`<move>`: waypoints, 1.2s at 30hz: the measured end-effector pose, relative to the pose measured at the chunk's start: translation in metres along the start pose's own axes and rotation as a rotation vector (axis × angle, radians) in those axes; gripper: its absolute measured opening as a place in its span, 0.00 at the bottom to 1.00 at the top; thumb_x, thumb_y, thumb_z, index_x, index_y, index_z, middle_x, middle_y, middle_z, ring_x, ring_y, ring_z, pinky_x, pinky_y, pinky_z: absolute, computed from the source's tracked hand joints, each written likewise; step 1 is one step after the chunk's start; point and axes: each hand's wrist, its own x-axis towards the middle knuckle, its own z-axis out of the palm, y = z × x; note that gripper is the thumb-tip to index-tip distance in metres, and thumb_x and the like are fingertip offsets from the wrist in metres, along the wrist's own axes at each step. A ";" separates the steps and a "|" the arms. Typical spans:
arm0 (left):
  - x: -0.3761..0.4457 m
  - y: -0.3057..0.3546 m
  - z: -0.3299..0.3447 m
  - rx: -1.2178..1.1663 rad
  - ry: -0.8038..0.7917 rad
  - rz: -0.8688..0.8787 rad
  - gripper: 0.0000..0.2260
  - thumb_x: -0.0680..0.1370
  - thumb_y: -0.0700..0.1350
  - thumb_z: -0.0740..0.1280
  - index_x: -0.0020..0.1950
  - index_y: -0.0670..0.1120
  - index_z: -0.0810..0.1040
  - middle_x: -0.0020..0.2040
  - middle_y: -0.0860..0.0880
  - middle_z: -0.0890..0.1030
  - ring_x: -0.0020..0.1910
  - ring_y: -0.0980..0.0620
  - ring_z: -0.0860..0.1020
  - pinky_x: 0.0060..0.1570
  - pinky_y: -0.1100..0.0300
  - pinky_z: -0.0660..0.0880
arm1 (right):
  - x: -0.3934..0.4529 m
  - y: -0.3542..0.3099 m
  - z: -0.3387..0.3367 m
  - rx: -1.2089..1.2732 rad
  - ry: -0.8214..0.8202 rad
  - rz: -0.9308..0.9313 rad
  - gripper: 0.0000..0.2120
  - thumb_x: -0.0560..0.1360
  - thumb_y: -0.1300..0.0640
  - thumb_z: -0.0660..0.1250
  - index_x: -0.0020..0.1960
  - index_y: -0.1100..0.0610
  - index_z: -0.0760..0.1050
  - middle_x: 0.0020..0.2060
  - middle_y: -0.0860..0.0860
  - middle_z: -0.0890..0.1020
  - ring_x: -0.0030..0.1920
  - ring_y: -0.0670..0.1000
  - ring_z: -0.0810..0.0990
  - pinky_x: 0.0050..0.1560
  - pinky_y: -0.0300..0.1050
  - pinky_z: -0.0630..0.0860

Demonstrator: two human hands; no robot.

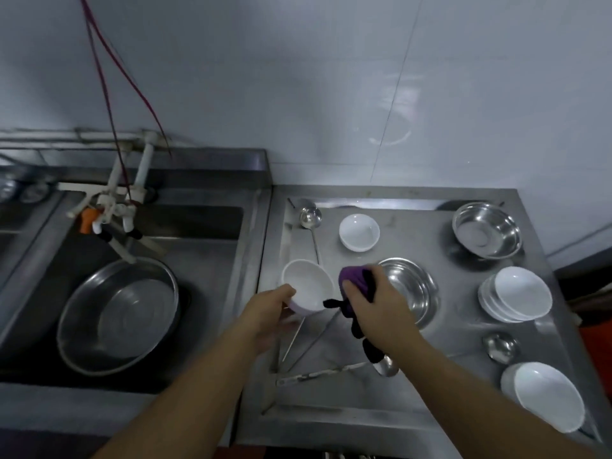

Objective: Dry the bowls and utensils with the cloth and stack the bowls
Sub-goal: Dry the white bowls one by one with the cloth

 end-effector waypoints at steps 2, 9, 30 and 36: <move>-0.032 0.003 0.016 -0.068 -0.052 0.024 0.10 0.80 0.42 0.71 0.59 0.39 0.80 0.52 0.39 0.87 0.54 0.40 0.86 0.57 0.41 0.84 | -0.004 -0.020 -0.015 0.062 0.019 -0.063 0.07 0.75 0.38 0.61 0.53 0.33 0.70 0.37 0.43 0.84 0.37 0.45 0.83 0.41 0.47 0.80; -0.134 0.017 0.075 -0.158 -0.344 0.208 0.23 0.79 0.43 0.69 0.71 0.34 0.75 0.66 0.31 0.80 0.60 0.35 0.82 0.70 0.35 0.75 | -0.031 -0.065 -0.078 -0.081 -0.022 -0.415 0.11 0.76 0.48 0.61 0.57 0.40 0.73 0.41 0.40 0.81 0.43 0.40 0.79 0.37 0.30 0.72; -0.198 0.053 0.037 -0.128 -0.873 0.424 0.41 0.75 0.64 0.75 0.81 0.45 0.68 0.78 0.34 0.70 0.76 0.30 0.69 0.73 0.34 0.71 | -0.104 -0.145 -0.085 -0.594 0.043 -0.871 0.26 0.75 0.58 0.60 0.72 0.55 0.77 0.70 0.52 0.80 0.68 0.55 0.78 0.69 0.49 0.76; -0.198 0.083 0.015 -0.048 -0.704 0.617 0.45 0.70 0.64 0.79 0.79 0.44 0.69 0.73 0.33 0.76 0.71 0.31 0.76 0.64 0.33 0.77 | -0.093 -0.207 -0.052 -0.531 -0.012 -0.406 0.18 0.84 0.55 0.60 0.71 0.45 0.75 0.59 0.48 0.83 0.51 0.53 0.82 0.52 0.46 0.79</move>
